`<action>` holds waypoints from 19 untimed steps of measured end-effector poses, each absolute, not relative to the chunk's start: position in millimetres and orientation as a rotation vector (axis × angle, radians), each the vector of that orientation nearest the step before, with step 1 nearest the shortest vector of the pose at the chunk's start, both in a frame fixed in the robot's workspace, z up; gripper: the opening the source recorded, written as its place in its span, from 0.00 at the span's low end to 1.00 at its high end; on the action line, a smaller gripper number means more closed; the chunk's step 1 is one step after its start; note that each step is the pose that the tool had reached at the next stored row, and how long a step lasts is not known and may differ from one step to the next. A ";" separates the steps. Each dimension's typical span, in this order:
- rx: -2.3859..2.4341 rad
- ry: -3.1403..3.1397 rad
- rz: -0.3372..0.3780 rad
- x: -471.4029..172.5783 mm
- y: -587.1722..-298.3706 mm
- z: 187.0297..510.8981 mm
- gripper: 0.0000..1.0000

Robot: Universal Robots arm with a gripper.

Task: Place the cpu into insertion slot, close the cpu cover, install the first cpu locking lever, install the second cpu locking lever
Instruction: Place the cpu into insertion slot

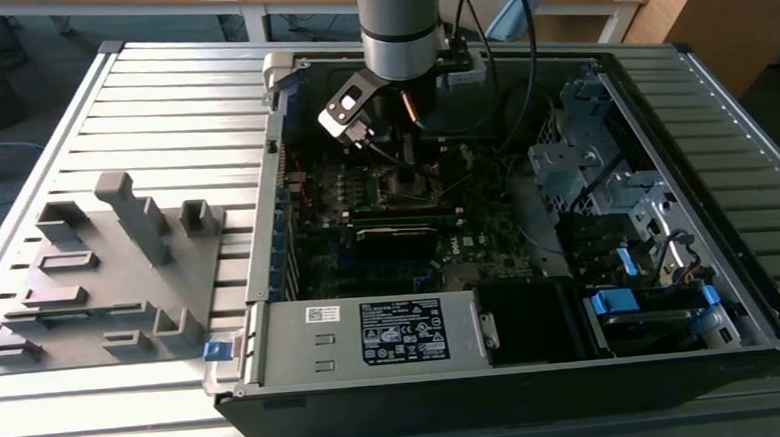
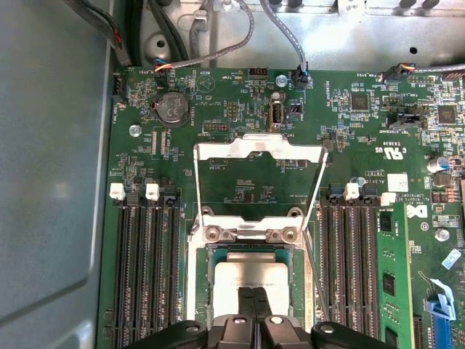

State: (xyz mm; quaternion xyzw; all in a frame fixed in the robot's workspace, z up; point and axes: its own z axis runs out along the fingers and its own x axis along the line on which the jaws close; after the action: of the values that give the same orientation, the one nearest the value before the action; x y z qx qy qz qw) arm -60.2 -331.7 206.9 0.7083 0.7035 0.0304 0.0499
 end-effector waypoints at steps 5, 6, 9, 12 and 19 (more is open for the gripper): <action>2.164 2.150 0.078 -60.0 -331.7 207.0 0.11; 2.171 2.157 0.062 -59.7 -331.7 206.9 0.11; 2.174 2.160 0.056 -59.8 -331.8 206.9 0.11; 2.176 2.162 0.053 -58.5 -331.6 206.7 0.11; 2.183 2.167 0.030 -51.8 -331.6 205.4 0.11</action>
State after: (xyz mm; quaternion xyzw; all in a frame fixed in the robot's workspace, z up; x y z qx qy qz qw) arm -51.8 -331.6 205.4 0.7092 0.7042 0.0098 0.0328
